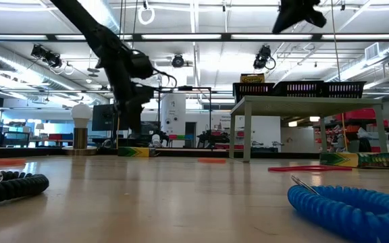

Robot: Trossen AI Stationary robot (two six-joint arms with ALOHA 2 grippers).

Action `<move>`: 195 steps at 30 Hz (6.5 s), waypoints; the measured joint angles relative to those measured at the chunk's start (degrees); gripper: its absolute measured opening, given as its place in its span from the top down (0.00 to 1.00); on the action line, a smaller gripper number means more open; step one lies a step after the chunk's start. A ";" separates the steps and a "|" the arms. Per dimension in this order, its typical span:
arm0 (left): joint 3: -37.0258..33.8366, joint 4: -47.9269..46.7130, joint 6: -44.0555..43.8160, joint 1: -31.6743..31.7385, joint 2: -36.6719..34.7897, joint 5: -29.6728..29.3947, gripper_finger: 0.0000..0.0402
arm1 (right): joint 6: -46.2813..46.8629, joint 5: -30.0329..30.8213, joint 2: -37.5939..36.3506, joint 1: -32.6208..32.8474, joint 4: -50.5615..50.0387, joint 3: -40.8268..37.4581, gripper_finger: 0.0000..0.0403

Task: Pick & Place Office Desk Supplies
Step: Put the top yellow crayon box into the left black basket on the shelf

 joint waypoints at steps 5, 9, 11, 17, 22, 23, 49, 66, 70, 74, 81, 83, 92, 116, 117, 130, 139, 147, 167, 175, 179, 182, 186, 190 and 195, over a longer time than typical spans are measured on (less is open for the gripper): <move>-0.02 4.33 5.99 -0.21 2.98 -1.17 0.74 | 1.97 6.17 -0.07 8.78 6.80 -2.62 0.94; -0.02 8.92 12.18 -0.52 4.83 -1.13 0.66 | 1.86 8.69 0.18 12.40 10.66 -3.94 0.94; -0.02 9.66 15.75 -0.85 5.72 -0.15 0.62 | 1.55 9.45 0.18 13.33 12.50 -4.34 0.96; 0.00 9.66 24.90 -1.61 9.65 -3.02 0.58 | 0.64 9.68 0.09 13.82 13.69 -4.61 0.99; 0.13 11.26 25.83 -1.77 11.15 -6.05 0.66 | 0.42 11.49 0.07 13.82 14.23 -4.61 0.97; 0.13 11.62 25.83 -1.97 11.17 -6.11 0.69 | 0.40 11.51 0.07 13.80 14.23 -4.61 0.97; 6.49 -0.88 -12.54 -4.74 5.58 -4.42 0.75 | -3.91 11.45 0.07 13.80 14.57 -4.61 0.98; 17.70 -3.55 -18.38 -0.79 21.21 -14.33 0.58 | -4.10 11.45 0.09 13.80 15.82 -4.61 0.97; 17.70 -3.81 -18.22 -1.06 21.37 -15.97 0.67 | -4.08 11.47 0.09 13.80 15.83 -4.61 0.97; 17.68 -5.07 -18.03 -1.62 21.10 -14.77 0.81 | -4.50 11.46 0.12 13.80 15.86 -4.61 0.97; 17.62 -9.87 -15.02 -5.57 20.16 -11.25 0.98 | -5.22 11.47 0.12 13.80 15.85 -4.61 0.97; 17.50 -11.75 -13.69 -7.40 19.25 -10.34 0.99 | -5.25 11.47 0.12 13.79 15.84 -4.61 0.97; 16.97 -22.34 -13.66 -14.67 11.56 -7.10 0.99 | -5.82 11.47 0.12 13.80 15.79 -4.61 0.97; 17.07 -19.04 -14.55 -32.09 -0.90 6.59 0.90 | 2.54 15.70 -0.04 23.73 18.28 -13.83 0.99; 17.07 -19.08 -12.06 -32.83 -0.06 6.17 0.87 | 2.36 15.67 -0.03 23.76 20.37 -14.55 0.99; 17.05 -6.44 -1.28 -28.84 15.82 -3.47 0.67 | 2.02 14.79 -0.04 24.74 23.27 -15.11 0.98; 17.05 -10.93 -1.37 -24.35 19.91 5.62 0.89 | 2.17 15.96 -0.04 27.49 23.93 -15.11 0.98; 17.05 -18.12 -1.64 -28.79 19.91 14.79 0.98 | 1.97 16.32 -0.06 27.98 24.42 -15.11 0.98; 7.96 3.02 0.16 -33.01 6.55 7.94 0.90 | 1.53 16.49 -0.08 30.85 24.41 -15.11 0.98; 8.57 10.08 1.66 -30.30 14.42 5.89 0.94 | 1.53 17.43 -0.08 30.83 25.89 -15.11 0.98; 8.56 6.27 3.43 -30.44 16.57 6.54 0.96 | 1.53 17.42 -0.08 30.85 26.47 -15.11 0.98; 8.63 0.72 2.81 -30.90 16.45 8.86 0.97 | 1.58 17.42 -0.08 30.86 26.46 -15.11 0.98; 8.54 -6.56 -0.39 -31.79 14.77 11.60 0.97 | 1.53 17.39 -0.08 30.87 26.45 -15.11 0.98; 8.55 -10.78 -5.59 -33.15 11.99 11.92 0.97 | 1.99 17.36 -0.08 30.87 26.45 -15.11 0.98; 4.00 -7.46 -15.49 -36.06 3.02 12.04 0.98 | 4.43 15.72 -0.03 30.87 26.47 -15.11 0.98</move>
